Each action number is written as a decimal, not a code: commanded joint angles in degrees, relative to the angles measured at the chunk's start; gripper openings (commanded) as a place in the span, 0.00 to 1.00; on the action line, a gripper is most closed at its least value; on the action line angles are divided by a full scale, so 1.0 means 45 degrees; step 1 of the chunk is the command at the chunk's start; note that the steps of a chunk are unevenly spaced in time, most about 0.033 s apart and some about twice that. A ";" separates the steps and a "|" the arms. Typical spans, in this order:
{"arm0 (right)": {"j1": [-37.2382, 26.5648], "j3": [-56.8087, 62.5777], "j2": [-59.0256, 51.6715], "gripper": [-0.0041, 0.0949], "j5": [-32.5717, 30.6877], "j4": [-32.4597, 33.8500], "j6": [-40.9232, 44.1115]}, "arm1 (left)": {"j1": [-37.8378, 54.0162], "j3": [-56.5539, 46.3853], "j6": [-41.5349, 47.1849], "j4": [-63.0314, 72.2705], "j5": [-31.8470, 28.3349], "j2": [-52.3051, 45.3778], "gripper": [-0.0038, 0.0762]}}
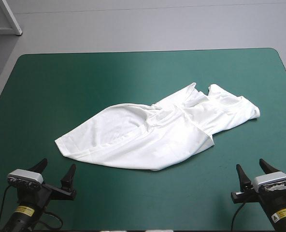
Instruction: Fold the cloth
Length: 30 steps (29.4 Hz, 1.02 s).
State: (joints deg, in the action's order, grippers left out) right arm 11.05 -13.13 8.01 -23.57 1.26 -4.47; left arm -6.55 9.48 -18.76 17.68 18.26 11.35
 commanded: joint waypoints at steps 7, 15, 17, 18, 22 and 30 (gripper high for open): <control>0.0026 -0.0445 0.0158 0.65 0.0955 0.0103 -0.0040 | -0.0105 0.0433 0.0079 0.0697 -0.0922 0.0224 0.79; 0.0026 -0.0445 0.0158 0.65 0.0955 0.0119 -0.0040 | -0.0105 0.0433 0.0023 0.0677 -0.1004 0.0246 0.79; 0.0026 -0.0525 0.0158 0.65 0.0876 0.0119 -0.0040 | -0.0105 0.0456 0.0023 0.0677 -0.1061 0.0243 0.79; 0.0026 -0.0551 0.0158 0.65 0.0876 0.0119 -0.0016 | -0.0105 0.0505 0.0023 0.0677 -0.1081 0.0316 0.79; 0.0026 -0.1010 0.0287 0.65 0.0666 0.0297 0.0457 | -0.0105 0.1454 0.0789 0.0677 -0.1001 0.1312 0.79; 0.0026 -0.2829 0.2552 0.65 -0.1039 0.1773 0.0993 | -0.0105 0.4745 0.1259 -0.0159 0.0784 0.6498 0.79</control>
State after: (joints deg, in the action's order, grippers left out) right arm 11.05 -21.50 15.17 -29.61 7.04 0.00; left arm -6.55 24.36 -14.17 17.61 21.57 32.28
